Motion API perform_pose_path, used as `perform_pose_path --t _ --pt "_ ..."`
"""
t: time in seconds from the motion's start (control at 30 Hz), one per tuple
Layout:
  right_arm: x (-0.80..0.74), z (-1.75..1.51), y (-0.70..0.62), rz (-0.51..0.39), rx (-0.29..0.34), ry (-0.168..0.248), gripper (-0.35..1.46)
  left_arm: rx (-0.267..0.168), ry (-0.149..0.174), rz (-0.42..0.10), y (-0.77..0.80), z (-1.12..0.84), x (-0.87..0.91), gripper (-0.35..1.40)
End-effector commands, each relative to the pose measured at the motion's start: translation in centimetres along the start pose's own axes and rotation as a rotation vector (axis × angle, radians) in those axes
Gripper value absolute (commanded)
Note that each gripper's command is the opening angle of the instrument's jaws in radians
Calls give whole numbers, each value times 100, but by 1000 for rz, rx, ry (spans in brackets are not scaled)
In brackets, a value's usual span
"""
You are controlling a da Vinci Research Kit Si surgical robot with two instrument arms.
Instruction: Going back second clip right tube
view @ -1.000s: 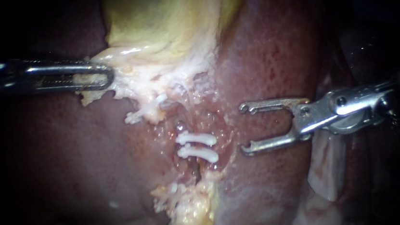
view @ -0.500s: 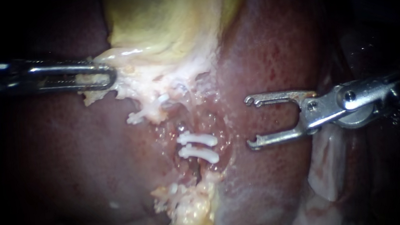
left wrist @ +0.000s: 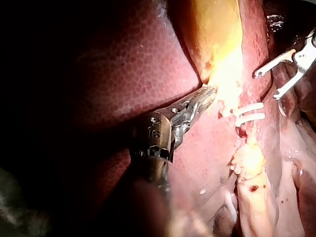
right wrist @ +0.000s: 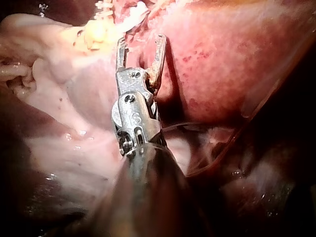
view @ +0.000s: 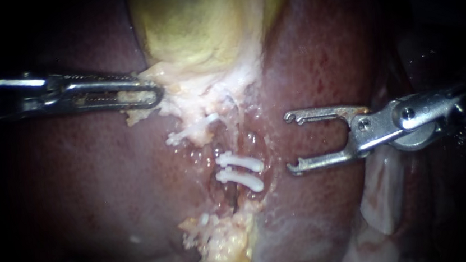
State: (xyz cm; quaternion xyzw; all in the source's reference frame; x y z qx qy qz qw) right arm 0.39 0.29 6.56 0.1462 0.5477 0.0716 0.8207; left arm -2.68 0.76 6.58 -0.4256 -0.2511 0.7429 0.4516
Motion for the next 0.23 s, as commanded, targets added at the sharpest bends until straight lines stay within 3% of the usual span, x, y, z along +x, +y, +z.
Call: perform_pose_path --t 0.03,0.23 --pt "0 0 0 0 0 0 50 -1 0 1 0 0 -1 -35" --pt "1 -1 0 -35 1 0 50 -2 0 1 -1 -1 -1 -35"
